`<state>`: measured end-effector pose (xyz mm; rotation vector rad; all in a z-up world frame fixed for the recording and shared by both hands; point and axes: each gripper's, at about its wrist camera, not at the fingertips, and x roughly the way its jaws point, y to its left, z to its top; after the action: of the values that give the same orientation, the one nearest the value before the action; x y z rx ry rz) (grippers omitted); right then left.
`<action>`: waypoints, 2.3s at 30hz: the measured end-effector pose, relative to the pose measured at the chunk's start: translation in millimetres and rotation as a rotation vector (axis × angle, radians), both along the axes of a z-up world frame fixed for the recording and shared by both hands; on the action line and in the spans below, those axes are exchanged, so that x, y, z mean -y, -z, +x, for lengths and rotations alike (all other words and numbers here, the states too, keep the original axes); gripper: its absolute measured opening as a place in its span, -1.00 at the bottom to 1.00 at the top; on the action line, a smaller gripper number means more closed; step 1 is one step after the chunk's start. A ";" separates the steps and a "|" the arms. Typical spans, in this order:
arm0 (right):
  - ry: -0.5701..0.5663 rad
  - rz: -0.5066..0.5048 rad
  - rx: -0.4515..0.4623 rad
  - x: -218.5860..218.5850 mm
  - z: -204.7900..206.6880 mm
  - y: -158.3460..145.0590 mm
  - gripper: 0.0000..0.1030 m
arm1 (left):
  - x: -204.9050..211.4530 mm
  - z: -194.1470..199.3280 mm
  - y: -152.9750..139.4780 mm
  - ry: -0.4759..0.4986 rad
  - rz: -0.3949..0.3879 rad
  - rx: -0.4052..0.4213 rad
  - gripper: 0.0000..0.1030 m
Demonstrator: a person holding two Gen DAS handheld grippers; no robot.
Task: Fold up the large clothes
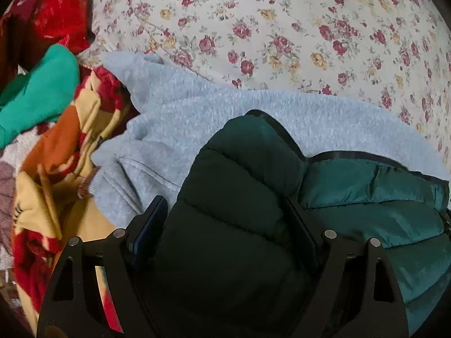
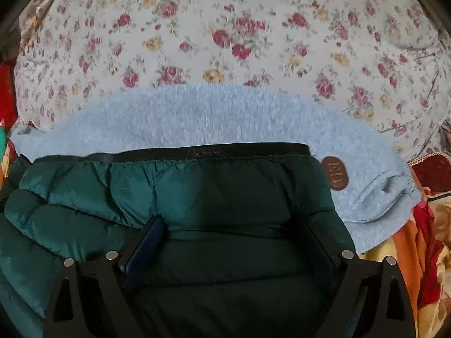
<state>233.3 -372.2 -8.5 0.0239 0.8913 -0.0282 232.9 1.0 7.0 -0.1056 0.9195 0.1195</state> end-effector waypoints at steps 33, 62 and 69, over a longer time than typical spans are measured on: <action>-0.197 -0.009 0.066 -79.2 -72.4 -13.0 0.94 | 67.0 -62.4 -15.5 0.177 0.119 0.054 0.73; -0.195 -0.005 0.085 -77.3 -72.4 -12.6 0.97 | -71.0 -116.1 -23.2 0.049 -0.312 0.130 0.74; -0.194 -0.002 0.093 -76.6 -72.6 -12.5 0.97 | -63.3 -94.1 1.8 0.137 -0.363 0.054 0.76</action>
<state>160.7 -295.6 4.0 -0.0627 0.7971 0.1521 138.8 64.3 5.2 -0.3792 0.8845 -0.1783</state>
